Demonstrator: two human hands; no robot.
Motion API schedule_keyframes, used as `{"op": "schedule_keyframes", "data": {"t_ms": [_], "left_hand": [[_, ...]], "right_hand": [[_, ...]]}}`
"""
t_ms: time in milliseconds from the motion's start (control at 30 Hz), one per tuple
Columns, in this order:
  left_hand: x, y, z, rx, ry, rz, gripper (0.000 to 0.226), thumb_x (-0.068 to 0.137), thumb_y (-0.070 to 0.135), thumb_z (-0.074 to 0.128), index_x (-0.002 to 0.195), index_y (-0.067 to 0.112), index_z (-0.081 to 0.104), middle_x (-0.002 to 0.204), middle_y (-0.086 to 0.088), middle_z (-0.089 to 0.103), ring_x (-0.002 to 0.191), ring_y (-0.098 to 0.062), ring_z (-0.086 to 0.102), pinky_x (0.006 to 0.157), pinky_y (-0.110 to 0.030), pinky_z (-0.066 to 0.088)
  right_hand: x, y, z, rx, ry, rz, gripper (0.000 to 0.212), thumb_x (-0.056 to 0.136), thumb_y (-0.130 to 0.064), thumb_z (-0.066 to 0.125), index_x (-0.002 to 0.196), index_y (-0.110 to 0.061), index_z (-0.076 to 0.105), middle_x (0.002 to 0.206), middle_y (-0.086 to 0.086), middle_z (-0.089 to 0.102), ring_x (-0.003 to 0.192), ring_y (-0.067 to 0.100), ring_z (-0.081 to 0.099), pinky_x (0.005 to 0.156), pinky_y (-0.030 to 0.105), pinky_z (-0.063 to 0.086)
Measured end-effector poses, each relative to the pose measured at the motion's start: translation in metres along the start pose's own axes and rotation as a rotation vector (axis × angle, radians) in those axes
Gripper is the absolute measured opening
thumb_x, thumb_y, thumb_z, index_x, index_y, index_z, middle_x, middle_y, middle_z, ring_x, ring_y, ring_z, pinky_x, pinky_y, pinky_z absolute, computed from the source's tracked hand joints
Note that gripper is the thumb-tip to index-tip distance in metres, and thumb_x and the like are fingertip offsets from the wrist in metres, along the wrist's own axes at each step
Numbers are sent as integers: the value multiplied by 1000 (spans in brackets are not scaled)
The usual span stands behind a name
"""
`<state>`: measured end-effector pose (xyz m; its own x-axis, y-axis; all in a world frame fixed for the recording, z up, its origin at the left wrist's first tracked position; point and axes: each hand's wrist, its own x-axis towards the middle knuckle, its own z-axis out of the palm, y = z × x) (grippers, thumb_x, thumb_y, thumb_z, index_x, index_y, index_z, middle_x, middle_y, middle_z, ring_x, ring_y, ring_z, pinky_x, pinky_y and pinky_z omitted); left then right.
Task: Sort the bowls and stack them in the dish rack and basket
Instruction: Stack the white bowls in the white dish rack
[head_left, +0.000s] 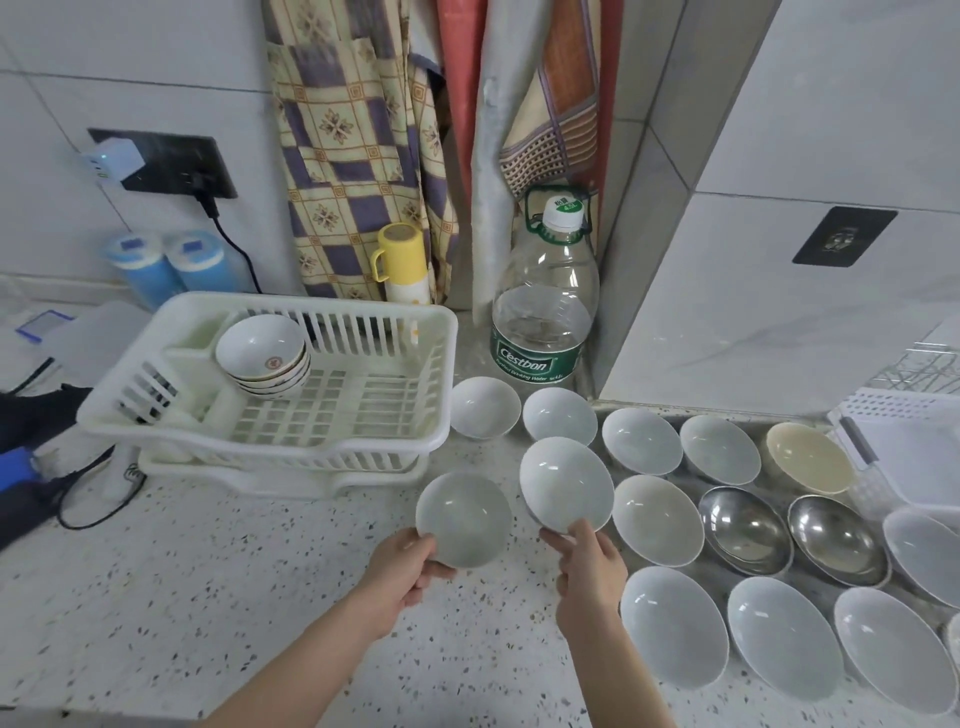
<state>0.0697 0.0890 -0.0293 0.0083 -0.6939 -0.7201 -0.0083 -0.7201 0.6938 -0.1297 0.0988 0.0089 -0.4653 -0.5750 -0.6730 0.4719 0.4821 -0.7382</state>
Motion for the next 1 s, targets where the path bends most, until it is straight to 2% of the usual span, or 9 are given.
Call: {"op": "schedule_keyframes", "data": {"t_ms": [200,333,467,600,667,733,767,867,1000], "left_hand": [[-35,14,-41,119,-111,66,33,86,6,49,116,15,59,80,-20,76,43,-10,34,41,-20,27],[-56,30,-72,162,-190,96,32,83,7,46,111,13,61,81,-21,76,46,-14,29,44,-21,26],[-71,47,-109,165,-214,149,31,82,6,47,107,11,63,82,-24,75,42,-13,27,43,-21,23],[-71,60,-153,104,-150,207,28,86,4,46,105,11,66,80,-27,73,41,-13,30,43,-22,22],[-67,68,-175,52,-104,247,27,88,4,46,104,9,66,77,-30,71,39,-13,29,42,-21,22],[-59,78,-195,0,-49,293,25,89,4,45,103,7,65,76,-30,71,39,-13,25,40,-20,22],[-55,83,-203,-29,-17,315,25,90,3,45,104,7,64,76,-30,71,39,-13,25,39,-20,23],[-41,99,-225,-113,55,386,21,92,2,44,103,4,62,76,-28,72,39,-12,24,39,-20,24],[-21,120,-251,-158,136,492,19,91,4,46,101,3,62,77,-25,72,39,-10,24,38,-19,24]], "right_hand": [[-40,-29,29,45,-70,-163,9,82,-9,50,74,-11,46,77,13,76,39,10,18,35,20,22],[-66,-47,63,74,-142,-278,13,81,-10,51,69,-11,46,77,11,76,39,10,18,35,18,22],[-77,-55,108,-1,-211,-422,13,82,-10,52,69,-9,51,71,14,75,41,10,20,37,18,25],[-75,-53,156,-184,-254,-543,10,81,-13,53,76,-12,61,66,6,74,43,1,44,55,25,34],[-69,-50,181,-252,-275,-562,11,81,-16,52,82,-15,63,63,1,73,55,0,56,59,29,36],[-61,-46,204,-307,-288,-548,13,84,-17,52,89,-18,64,61,-2,73,74,12,65,61,31,38],[-57,-44,215,-336,-285,-534,15,85,-18,52,92,-18,65,60,-3,72,77,15,65,61,30,38],[-43,-36,241,-407,-269,-479,21,86,-21,52,97,-9,65,62,1,73,66,13,57,56,29,37],[-27,-28,266,-525,-245,-451,21,87,-20,51,95,-8,66,68,7,74,63,13,56,54,28,38]]}}
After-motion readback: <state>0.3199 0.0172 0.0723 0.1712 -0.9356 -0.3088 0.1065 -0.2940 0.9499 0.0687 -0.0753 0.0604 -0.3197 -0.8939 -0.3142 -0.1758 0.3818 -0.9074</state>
